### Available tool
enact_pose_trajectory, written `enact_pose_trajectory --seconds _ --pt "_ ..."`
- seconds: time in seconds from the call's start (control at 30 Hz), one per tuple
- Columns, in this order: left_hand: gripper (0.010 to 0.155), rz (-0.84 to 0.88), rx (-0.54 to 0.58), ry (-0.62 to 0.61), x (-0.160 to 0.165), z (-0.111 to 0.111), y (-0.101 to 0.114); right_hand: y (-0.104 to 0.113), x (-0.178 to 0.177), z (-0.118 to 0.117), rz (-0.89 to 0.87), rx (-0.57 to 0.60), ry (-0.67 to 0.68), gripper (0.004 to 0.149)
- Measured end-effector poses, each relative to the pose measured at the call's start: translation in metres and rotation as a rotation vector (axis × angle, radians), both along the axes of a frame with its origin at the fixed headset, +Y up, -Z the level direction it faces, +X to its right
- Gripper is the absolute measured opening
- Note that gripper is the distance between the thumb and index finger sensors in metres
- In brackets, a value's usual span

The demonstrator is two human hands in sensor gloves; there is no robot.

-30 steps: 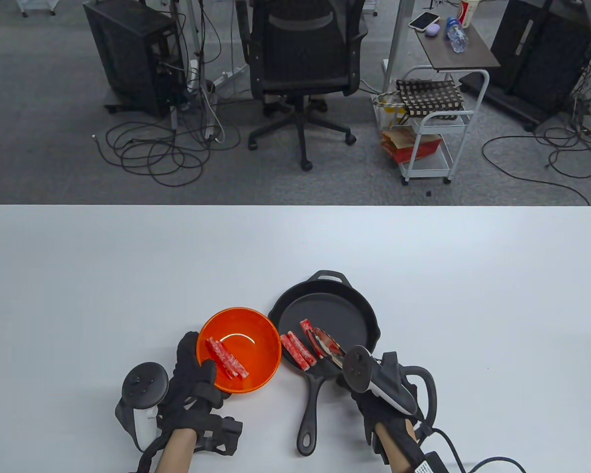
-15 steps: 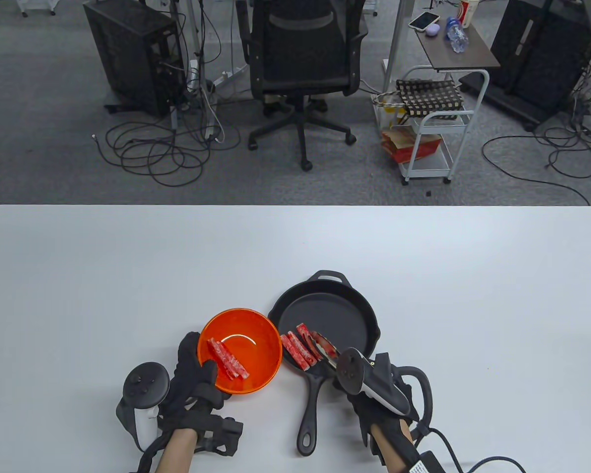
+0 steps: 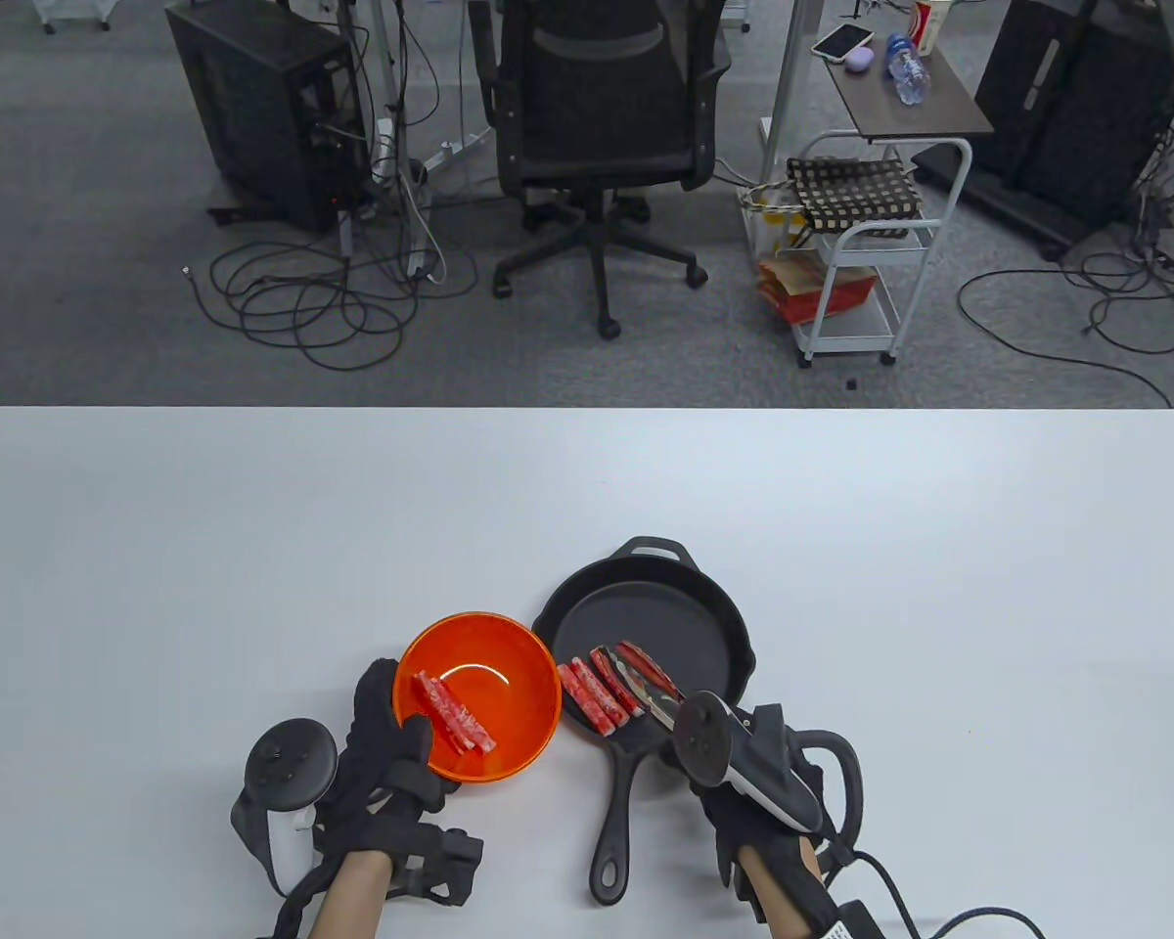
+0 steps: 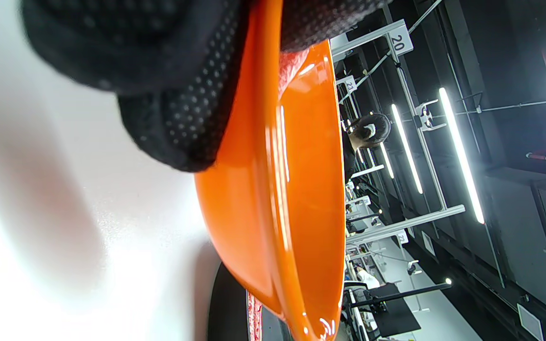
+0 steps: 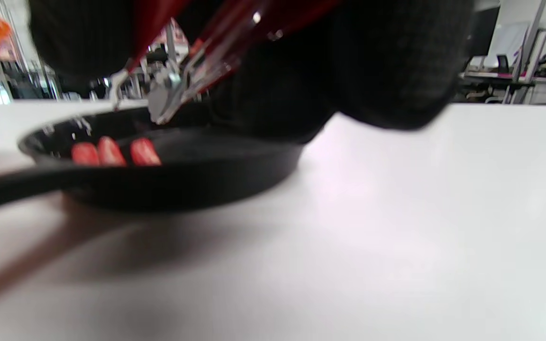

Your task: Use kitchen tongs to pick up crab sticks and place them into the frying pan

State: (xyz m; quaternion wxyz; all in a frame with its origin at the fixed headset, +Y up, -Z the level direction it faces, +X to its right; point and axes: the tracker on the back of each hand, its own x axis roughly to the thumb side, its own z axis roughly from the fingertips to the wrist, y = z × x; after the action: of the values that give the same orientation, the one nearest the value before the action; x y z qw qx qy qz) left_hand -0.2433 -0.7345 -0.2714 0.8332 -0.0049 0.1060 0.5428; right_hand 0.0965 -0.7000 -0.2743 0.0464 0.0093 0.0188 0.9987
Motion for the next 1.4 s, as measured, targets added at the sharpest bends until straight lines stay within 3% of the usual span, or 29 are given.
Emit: enact_pose_trajectory --seconds 0.13,0.2,0.3,0.57,0.97,1.4 --pt "0.067 0.000 0.000 0.000 0.000 0.000 0.000 0.021 -0.005 0.014 -0.084 0.163 0.023 0.063" --pt "0.066 -0.004 0.002 -0.009 0.000 0.000 0.000 0.027 -0.009 0.019 -0.145 0.191 0.061 0.063" --pt "0.066 -0.009 0.005 -0.016 0.001 0.000 0.000 0.030 -0.021 0.026 -0.200 0.172 0.141 0.063" --pt "0.066 -0.034 0.018 -0.044 0.006 -0.001 -0.001 0.018 -0.058 0.035 -0.128 0.067 0.287 0.062" --pt "0.066 -0.052 0.047 -0.074 0.011 -0.001 0.000 0.009 -0.068 0.036 -0.103 -0.001 0.319 0.061" --pt "0.066 -0.052 0.047 -0.076 0.011 0.000 -0.001 0.009 -0.067 0.035 -0.100 0.009 0.306 0.060"
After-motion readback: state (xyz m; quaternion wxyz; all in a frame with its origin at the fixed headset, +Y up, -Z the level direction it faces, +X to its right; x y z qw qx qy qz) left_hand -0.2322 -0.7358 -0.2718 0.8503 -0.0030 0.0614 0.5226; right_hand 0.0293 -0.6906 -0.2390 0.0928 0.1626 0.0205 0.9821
